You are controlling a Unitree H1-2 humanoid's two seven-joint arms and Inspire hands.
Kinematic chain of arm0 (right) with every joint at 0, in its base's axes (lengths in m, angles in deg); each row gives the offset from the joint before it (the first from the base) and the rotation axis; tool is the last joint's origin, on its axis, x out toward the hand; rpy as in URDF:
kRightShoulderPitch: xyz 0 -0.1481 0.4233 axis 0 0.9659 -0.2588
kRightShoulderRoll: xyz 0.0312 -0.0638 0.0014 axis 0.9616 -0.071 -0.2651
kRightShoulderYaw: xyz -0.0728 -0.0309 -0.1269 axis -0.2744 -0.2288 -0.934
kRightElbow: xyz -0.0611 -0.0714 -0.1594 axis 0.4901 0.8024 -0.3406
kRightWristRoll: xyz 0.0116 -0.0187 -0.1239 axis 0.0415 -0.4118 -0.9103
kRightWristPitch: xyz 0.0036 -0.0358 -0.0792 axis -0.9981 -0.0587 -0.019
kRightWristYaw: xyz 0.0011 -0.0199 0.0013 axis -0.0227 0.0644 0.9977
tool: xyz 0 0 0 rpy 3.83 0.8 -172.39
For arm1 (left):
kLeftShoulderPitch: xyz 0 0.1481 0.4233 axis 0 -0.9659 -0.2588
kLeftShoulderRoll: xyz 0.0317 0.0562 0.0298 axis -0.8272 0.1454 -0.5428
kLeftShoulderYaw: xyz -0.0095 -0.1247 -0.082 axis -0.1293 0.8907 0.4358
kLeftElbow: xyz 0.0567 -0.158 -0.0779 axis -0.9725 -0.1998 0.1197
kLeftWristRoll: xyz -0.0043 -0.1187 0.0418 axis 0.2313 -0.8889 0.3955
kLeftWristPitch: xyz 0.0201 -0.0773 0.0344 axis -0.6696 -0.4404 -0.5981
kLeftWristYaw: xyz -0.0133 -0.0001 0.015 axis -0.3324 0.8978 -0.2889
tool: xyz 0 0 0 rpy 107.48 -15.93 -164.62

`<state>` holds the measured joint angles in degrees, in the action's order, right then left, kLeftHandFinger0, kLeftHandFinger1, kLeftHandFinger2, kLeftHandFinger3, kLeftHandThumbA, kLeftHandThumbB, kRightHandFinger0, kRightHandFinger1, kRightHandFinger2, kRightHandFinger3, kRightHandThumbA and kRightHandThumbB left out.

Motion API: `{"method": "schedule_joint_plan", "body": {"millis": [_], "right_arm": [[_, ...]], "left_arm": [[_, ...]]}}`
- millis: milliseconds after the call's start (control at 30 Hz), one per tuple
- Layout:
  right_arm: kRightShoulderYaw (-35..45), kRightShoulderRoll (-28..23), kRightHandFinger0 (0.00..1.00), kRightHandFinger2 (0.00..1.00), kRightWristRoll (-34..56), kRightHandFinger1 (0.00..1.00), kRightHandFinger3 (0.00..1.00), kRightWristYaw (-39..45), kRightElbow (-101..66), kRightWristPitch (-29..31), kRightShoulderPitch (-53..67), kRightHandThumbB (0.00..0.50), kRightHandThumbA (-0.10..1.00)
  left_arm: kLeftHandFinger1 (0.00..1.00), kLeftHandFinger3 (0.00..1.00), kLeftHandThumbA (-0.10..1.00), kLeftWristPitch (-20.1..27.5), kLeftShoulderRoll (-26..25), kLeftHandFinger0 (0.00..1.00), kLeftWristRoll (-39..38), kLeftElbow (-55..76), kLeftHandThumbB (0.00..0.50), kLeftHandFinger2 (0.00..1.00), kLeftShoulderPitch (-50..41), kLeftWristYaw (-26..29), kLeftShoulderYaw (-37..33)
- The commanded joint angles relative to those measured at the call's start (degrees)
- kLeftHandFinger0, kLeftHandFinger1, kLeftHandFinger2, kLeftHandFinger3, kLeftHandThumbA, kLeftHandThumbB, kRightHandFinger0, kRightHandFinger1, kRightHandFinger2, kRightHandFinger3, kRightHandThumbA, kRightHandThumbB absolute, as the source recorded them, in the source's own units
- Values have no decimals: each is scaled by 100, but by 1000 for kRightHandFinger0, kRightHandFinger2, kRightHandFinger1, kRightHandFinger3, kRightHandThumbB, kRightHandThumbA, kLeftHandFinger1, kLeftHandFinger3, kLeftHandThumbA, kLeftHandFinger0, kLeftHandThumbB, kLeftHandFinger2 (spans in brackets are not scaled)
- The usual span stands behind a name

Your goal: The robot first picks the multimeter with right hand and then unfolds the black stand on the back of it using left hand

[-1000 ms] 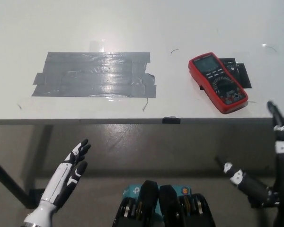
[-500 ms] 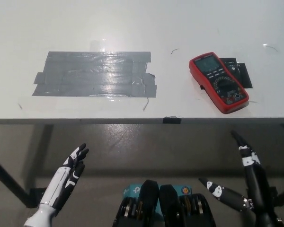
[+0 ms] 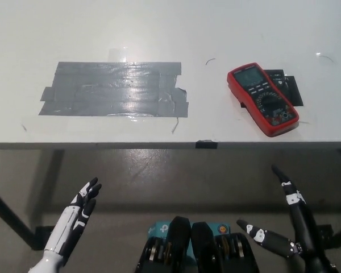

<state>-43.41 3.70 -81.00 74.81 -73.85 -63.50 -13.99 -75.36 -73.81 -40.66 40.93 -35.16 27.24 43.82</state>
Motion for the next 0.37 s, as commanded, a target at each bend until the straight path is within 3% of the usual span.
{"method": "schedule_joint_plan", "body": {"millis": [0, 267, 333], "right_arm": [[54, 86, 1000, 1000, 123, 1000, 1000, 161, 27, 216, -170, 229, 890], [107, 76, 1000, 1000, 220, 1000, 1000, 274, -295, 126, 208, 234, 902], [134, 60, 1000, 1000, 237, 1000, 1000, 316, -316, 123, 194, 231, 892]], "left_arm": [[1000, 1000, 1000, -21, -29, 1000, -101, 80, 160, 1000, 40, 95, 130], [1000, 1000, 1000, -2, -44, 1000, -130, 265, 79, 1000, -242, 16, 132], [1000, 1000, 995, -22, -14, 1000, -85, 276, 83, 1000, -236, 44, 118]]}}
